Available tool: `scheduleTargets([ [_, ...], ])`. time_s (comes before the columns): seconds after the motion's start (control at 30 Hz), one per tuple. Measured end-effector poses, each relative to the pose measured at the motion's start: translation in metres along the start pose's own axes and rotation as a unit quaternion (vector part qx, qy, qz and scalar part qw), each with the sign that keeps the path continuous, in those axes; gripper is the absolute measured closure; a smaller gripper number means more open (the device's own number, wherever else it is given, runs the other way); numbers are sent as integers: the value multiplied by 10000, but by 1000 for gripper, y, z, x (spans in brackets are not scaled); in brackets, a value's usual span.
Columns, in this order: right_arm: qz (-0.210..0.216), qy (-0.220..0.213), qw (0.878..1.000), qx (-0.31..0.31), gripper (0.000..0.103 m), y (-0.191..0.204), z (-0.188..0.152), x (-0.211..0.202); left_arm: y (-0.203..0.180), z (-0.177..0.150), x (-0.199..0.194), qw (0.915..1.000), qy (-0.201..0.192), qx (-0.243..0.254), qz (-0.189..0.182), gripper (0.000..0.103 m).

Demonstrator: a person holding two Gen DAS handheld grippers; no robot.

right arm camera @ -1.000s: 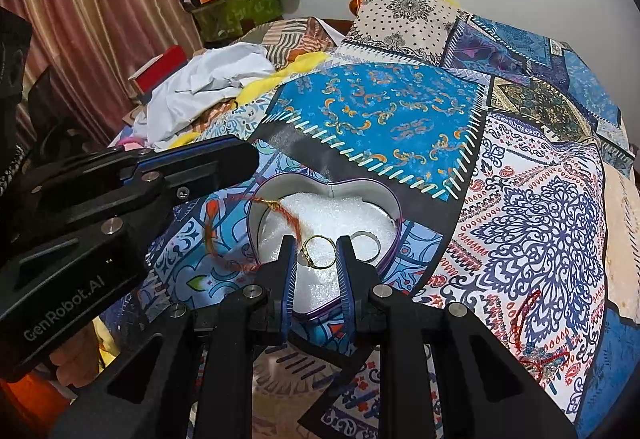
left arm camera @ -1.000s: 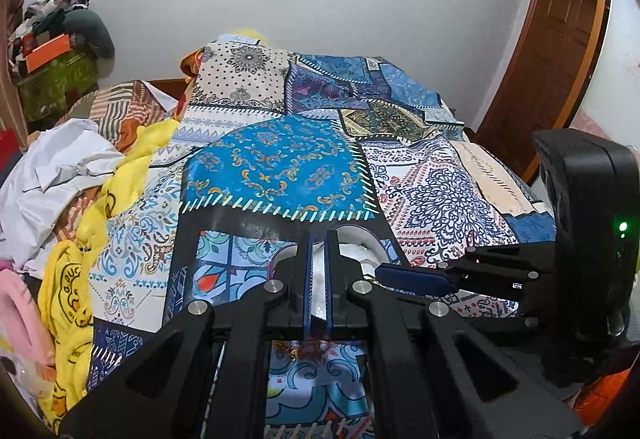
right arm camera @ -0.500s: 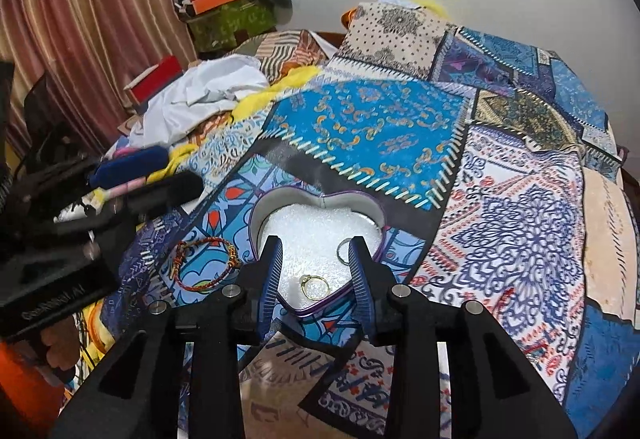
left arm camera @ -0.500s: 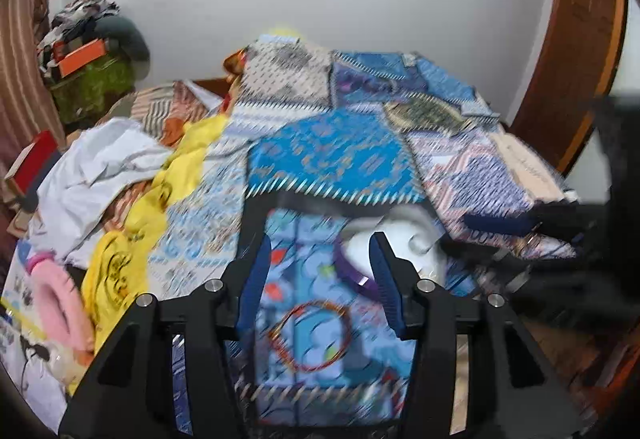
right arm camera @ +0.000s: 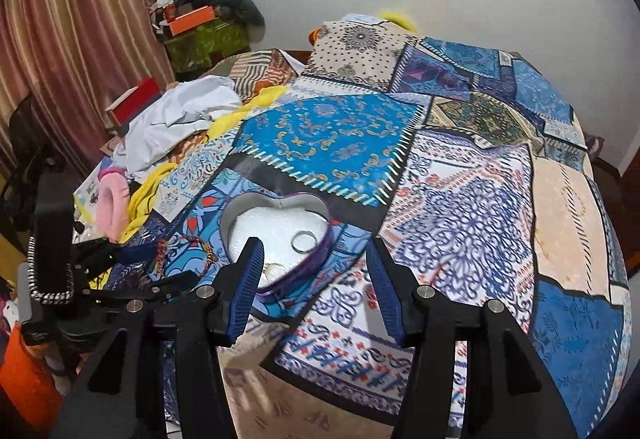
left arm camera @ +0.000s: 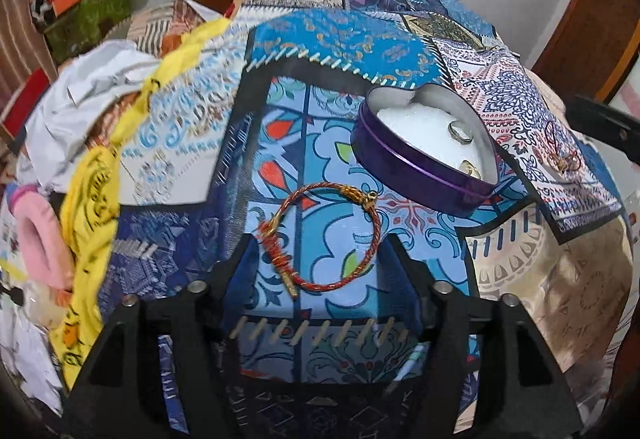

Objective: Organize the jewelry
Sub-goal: 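Grasp the red beaded bracelet with the left gripper, then carry the red bracelet into the heart tin and open the left gripper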

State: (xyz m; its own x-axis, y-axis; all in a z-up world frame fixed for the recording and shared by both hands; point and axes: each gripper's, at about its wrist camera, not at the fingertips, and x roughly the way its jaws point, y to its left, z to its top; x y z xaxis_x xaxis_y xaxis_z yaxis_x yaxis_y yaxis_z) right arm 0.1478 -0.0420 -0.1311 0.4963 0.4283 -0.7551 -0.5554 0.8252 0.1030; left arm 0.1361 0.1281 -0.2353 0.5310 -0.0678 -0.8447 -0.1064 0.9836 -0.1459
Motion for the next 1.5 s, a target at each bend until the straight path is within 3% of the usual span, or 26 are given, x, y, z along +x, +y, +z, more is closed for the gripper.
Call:
scheduleTargets([
  [0.17,-123,-10,9999,120,54,-13,-5,-5,3,-1,6,9996,-87,-247,-130,36],
  [0.23,-150,-19,9997,191,54,-18,-8,-8,2,-1,7,9994,-130,-292,-114,40],
  [0.4,-231,-35,9992,339,54,-30,-14,-13,3,4,4,9993,-174,-319,-109,78],
  [0.5,-284,-33,9987,422,54,-40,-18,-17,5,5,2,9993,-167,-319,-124,93],
  [0.57,-339,-30,9983,478,54,-46,-21,-19,5,4,-1,9992,-194,-338,-112,95],
  [0.77,-574,-60,9968,561,54,-64,-29,-29,-4,12,-25,9981,-534,-301,-70,96],
  [1.03,-796,-5,9952,565,54,-79,-41,-35,-45,44,-46,9941,-1006,216,-331,96],
  [1.43,-662,118,9951,730,54,-98,-60,-36,-80,59,-2,9961,-556,603,-315,94],
  [1.5,-590,127,9955,735,54,-99,-60,-34,-85,58,-1,9959,-531,683,-277,87],
])
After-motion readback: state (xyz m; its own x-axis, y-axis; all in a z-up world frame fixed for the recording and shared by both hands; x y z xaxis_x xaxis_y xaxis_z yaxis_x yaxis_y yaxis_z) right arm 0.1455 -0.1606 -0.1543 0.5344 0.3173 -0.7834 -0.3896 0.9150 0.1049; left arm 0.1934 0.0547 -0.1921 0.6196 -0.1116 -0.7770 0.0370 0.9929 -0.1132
